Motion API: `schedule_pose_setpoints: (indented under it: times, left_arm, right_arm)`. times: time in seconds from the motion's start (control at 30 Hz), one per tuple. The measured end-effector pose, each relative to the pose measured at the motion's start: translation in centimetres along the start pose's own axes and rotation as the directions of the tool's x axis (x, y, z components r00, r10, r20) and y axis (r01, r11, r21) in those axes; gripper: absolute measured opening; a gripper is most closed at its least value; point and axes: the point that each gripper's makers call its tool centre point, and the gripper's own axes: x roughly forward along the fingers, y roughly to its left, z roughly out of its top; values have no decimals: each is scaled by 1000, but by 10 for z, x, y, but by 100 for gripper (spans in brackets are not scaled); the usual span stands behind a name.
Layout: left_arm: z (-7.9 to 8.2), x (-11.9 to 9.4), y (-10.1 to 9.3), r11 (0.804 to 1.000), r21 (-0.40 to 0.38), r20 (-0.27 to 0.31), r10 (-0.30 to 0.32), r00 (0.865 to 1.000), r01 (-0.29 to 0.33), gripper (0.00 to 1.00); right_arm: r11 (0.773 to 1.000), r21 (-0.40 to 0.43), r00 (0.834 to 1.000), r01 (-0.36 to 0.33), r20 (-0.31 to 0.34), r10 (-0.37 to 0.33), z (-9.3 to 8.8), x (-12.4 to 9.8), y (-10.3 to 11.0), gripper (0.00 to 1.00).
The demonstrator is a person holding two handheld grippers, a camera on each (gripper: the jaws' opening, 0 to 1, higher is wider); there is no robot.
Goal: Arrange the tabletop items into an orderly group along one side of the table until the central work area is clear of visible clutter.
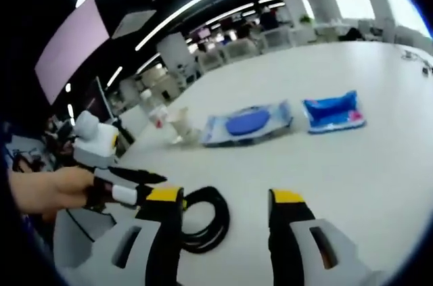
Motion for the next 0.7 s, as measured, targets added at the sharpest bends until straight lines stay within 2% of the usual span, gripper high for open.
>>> schedule_pose_setpoints:
  times: [0.1,0.23,0.37,0.47,0.53,0.6,0.7]
  left_arm:
    - [-3,4,-3,1000,16,-16,3,1000,-3,80]
    - [-8,7,-4,999,52,-35,13,999,-11,73]
    - [-7,7,-5,998,58,-27,18,999,-16,71]
    - [-9,8,-6,996,82,-30,32,999,-29,65]
    - [-10,8,-5,995,93,-20,38,999,-36,61]
    - [-9,6,-4,998,50,6,39,999,-40,59]
    - [-10,5,-5,998,47,21,29,999,-30,58]
  right_arm:
    - [1000,13,999,10,-41,-9,-11,4,2,43]
    - [997,70,994,38,-107,-30,-29,7,2,33]
    - [995,92,987,38,-158,-23,-42,12,6,30]
    - [995,95,980,42,-200,-23,-53,16,7,29]
    - [996,82,976,42,-215,-24,-59,17,8,28]
    - [996,82,974,44,-224,-25,-63,15,7,26]
    - [992,121,972,45,-232,-16,-68,14,7,26]
